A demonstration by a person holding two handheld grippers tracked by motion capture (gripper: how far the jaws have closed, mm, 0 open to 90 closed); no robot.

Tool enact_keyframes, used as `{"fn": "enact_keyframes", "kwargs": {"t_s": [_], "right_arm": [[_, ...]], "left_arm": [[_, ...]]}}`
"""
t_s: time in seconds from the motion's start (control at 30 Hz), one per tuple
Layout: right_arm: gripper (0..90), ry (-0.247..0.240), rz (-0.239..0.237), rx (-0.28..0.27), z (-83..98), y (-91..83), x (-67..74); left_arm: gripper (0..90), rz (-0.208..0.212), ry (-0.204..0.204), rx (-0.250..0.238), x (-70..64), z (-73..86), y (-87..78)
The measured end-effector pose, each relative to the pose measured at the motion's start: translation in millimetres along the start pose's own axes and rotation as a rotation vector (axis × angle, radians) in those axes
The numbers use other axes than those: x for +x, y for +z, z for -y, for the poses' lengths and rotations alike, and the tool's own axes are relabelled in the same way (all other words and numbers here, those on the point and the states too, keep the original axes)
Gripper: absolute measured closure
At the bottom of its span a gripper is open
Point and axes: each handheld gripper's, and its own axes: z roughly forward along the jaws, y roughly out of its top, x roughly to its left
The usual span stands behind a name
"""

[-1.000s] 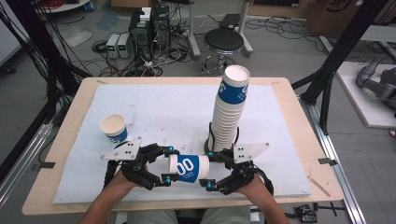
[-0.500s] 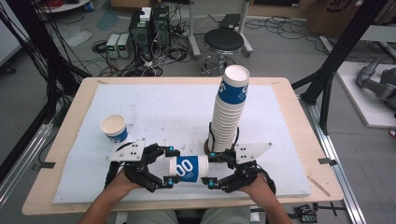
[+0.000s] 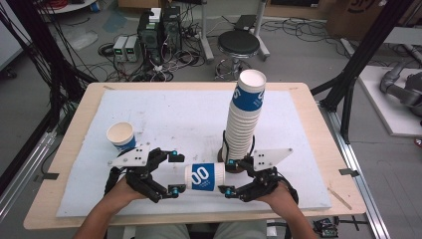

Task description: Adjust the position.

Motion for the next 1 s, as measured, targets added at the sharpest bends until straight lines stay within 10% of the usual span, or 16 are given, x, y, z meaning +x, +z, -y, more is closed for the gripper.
{"fn": "enact_keyframes", "kwargs": {"t_s": [1.0], "right_arm": [[34.6,-0.191,0.056,0.454,-66.7,21.8,7.0]], "left_arm": [[14.1,0.003,0.044,0.324,2.9,-23.4,29.0]]}}
